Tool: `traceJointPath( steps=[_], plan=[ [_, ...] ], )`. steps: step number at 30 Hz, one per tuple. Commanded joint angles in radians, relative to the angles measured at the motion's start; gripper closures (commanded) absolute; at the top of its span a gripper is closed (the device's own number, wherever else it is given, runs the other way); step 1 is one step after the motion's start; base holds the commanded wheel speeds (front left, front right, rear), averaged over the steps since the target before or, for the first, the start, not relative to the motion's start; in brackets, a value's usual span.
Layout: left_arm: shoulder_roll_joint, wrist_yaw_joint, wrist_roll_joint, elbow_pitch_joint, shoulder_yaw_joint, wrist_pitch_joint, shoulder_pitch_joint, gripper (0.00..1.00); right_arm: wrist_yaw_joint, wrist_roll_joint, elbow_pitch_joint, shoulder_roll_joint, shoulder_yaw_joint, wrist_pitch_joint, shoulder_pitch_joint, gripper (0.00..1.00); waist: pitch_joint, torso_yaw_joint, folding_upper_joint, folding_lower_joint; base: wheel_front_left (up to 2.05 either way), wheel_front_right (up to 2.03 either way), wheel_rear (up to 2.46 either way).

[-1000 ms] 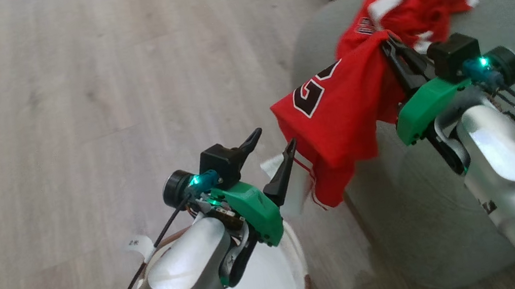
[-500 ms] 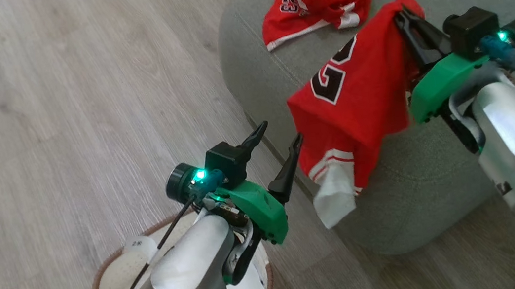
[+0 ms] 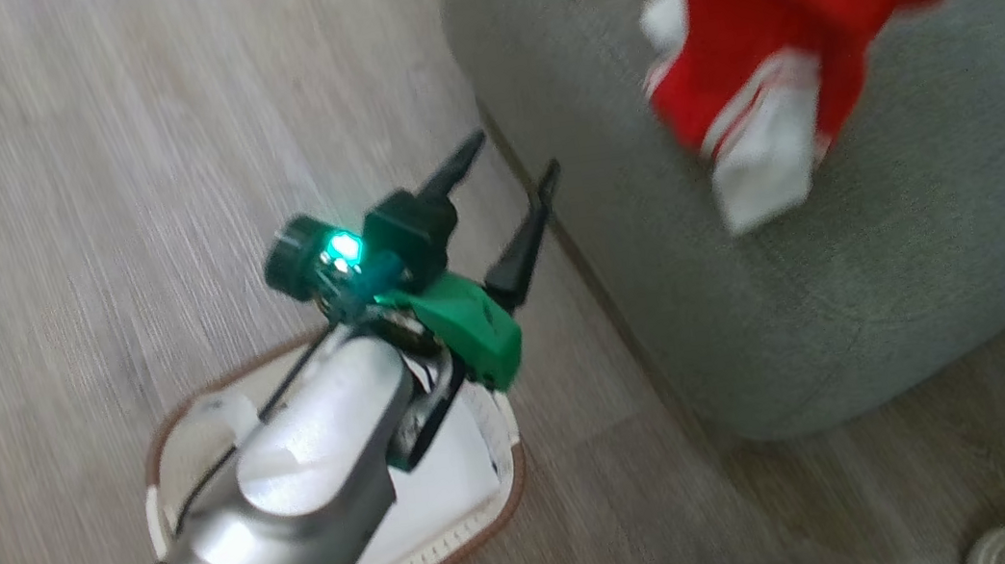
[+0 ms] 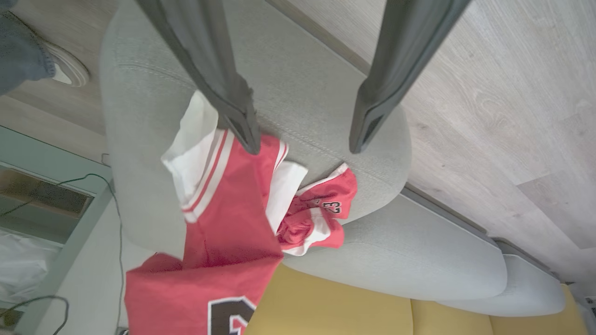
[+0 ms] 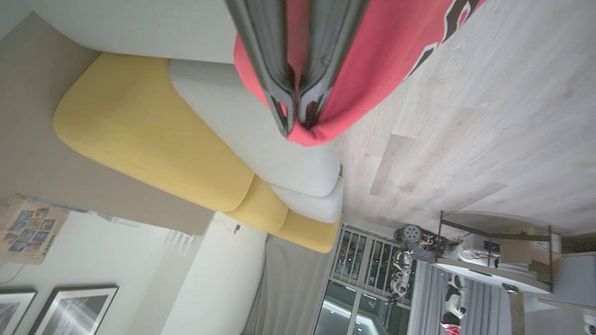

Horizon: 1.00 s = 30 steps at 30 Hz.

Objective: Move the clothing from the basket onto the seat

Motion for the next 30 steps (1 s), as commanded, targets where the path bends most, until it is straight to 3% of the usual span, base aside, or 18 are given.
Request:
traceJointPath(
  steps=[1, 6, 16, 21, 30],
  plan=[
    [0.025, 0.012, 0.013, -0.048, 0.035, 0.009, -0.064, 0.0, 0.007, -0.012, -0.014, -0.024, -0.017, -0.007, -0.07, 1.0, 0.087, 0.041, 0.0, 0.0, 0.0, 0.0, 0.0],
    [0.078, 0.038, 0.046, -0.139, 0.042, 0.051, -0.122, 0.0, 0.007, -0.048, 0.045, -0.099, -0.066, -0.007, -0.232, 1.0, 0.224, 0.087, 0.0, 0.0, 0.0, 0.0, 0.0],
    [0.131, 0.068, 0.088, -0.259, 0.043, 0.097, -0.174, 0.0, 0.007, -0.14, 0.165, -0.172, -0.215, -0.007, -0.378, 1.0, 0.367, 0.145, 0.0, 0.0, 0.0, 0.0, 0.0],
    [0.137, 0.075, 0.11, -0.298, 0.031, 0.122, -0.203, 0.0, 0.007, -0.228, 0.203, -0.145, -0.34, -0.007, -0.363, 1.0, 0.423, 0.164, 0.0, 0.0, 0.0, 0.0, 0.0],
    [0.159, 0.083, 0.113, -0.319, 0.024, 0.148, -0.207, 0.0, 0.007, -0.361, 0.262, -0.031, -0.475, -0.007, -0.271, 1.0, 0.456, 0.16, 0.0, 0.0, 0.0, 0.0, 0.0]
  ],
)
